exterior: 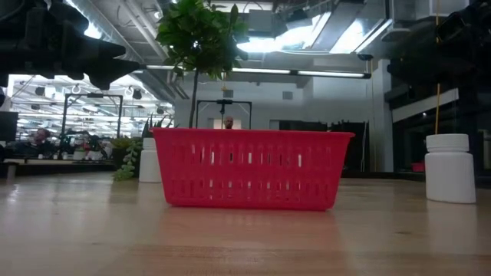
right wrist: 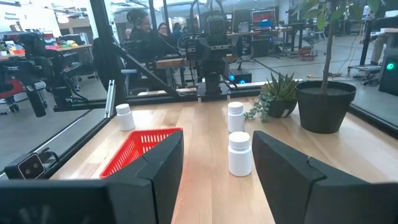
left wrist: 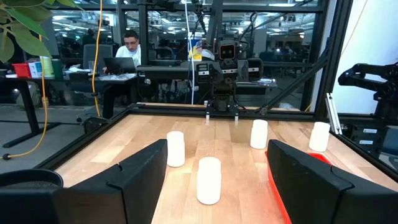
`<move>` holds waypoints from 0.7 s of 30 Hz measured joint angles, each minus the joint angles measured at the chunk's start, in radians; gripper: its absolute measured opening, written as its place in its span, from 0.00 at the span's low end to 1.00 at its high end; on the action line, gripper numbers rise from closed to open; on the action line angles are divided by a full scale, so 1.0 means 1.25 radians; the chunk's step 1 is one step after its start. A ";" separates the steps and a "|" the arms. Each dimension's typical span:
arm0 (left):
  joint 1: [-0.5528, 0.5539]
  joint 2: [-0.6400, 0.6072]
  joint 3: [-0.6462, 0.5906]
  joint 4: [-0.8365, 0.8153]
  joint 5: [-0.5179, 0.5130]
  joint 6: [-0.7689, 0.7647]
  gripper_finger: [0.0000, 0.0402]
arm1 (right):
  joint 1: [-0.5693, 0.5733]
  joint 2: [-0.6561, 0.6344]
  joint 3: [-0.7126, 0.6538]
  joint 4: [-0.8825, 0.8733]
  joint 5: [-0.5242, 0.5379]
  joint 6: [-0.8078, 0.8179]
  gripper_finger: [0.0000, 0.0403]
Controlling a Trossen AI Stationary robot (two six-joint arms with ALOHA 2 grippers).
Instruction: Pick and place pill bottles into a basket
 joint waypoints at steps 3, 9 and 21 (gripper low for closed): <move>0.000 0.000 0.000 0.000 0.000 0.000 0.68 | -0.001 0.000 0.000 0.005 0.011 0.045 0.48; 0.000 0.000 0.000 0.000 0.000 0.000 0.68 | -0.003 0.000 0.000 0.025 0.099 0.123 0.48; 0.000 0.000 0.000 0.000 0.000 0.000 0.68 | -0.003 0.000 0.000 0.135 0.184 0.101 0.48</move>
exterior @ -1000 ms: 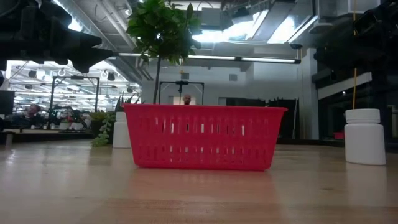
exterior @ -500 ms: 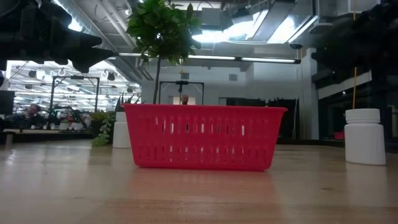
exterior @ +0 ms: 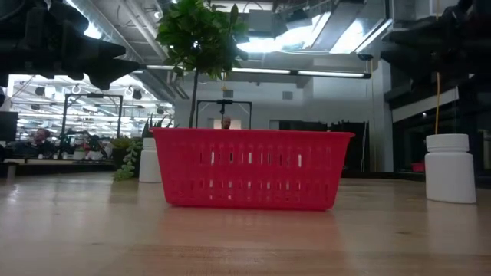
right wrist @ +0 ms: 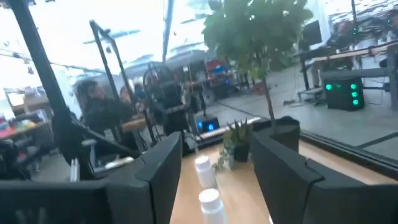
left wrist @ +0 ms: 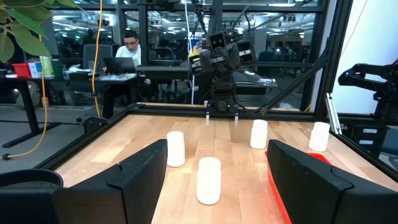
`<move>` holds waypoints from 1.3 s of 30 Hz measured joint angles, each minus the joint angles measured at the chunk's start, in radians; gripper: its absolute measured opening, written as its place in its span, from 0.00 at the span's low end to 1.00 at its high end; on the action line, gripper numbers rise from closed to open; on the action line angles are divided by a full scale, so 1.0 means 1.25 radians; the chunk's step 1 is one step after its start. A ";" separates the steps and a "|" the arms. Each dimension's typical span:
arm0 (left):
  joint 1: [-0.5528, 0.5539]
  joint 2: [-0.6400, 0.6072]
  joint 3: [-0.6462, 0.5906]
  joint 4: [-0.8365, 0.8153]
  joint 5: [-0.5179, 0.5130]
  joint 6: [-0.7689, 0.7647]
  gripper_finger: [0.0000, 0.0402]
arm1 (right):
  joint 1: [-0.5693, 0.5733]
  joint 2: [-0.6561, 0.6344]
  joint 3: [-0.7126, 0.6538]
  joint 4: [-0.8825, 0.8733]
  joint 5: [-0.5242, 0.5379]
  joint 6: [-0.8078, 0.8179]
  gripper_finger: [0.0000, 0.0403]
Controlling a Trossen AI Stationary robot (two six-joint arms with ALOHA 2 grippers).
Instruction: Pick and place pill bottles into a basket
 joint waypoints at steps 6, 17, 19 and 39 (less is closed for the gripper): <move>0.000 0.000 0.000 0.000 0.000 0.000 0.68 | 0.000 0.001 0.000 -0.116 -0.001 0.050 0.48; 0.000 0.000 0.000 0.000 0.000 0.000 0.68 | 0.000 0.002 0.000 -0.123 -0.001 -0.202 0.48; 0.000 0.000 0.000 0.000 0.000 0.000 0.68 | 0.000 0.002 0.000 -0.123 -0.001 -0.207 0.48; 0.000 0.000 0.000 0.000 0.000 0.000 0.68 | 0.000 0.002 0.000 -0.142 -0.139 -0.119 0.48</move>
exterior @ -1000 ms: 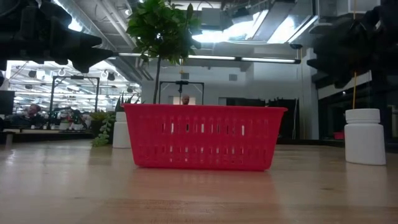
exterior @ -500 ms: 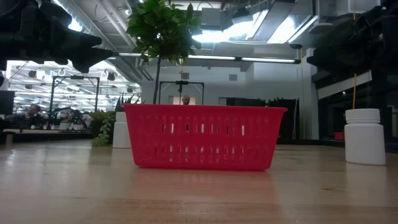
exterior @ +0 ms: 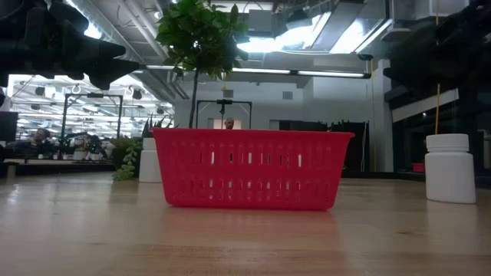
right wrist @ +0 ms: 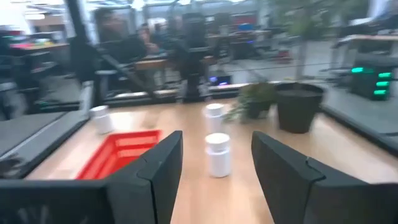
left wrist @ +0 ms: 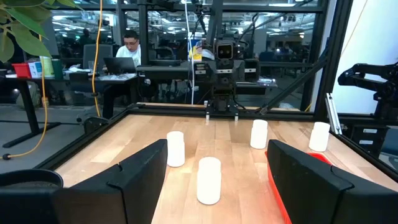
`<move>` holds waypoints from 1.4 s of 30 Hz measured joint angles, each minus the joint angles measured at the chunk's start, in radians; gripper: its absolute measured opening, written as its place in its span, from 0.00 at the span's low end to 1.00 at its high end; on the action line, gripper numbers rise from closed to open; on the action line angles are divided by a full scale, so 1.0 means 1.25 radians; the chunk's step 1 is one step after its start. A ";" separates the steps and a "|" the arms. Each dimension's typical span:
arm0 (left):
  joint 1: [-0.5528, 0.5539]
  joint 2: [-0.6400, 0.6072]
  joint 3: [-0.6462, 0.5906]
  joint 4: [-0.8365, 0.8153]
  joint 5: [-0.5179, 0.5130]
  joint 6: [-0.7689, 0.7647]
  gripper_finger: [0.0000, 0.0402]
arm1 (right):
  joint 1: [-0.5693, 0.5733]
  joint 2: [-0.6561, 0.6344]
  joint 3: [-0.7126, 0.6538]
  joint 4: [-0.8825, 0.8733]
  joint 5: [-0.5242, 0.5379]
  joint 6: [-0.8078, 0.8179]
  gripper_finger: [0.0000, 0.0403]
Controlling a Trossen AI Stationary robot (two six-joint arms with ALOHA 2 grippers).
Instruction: Pick and place pill bottles into a basket
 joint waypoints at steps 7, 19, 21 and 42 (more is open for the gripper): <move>0.000 0.000 0.000 0.000 0.000 0.000 0.68 | 0.000 0.000 0.000 -0.005 -0.025 0.061 0.48; 0.000 0.000 0.000 0.000 0.000 0.000 0.68 | 0.000 0.000 0.000 -0.004 -0.025 0.060 0.48; 0.000 0.000 0.000 0.000 0.000 0.000 0.68 | 0.000 0.000 0.000 -0.004 -0.025 0.060 0.48; 0.000 0.000 0.000 0.000 0.000 0.000 0.68 | 0.000 0.000 0.000 -0.004 -0.024 0.060 0.48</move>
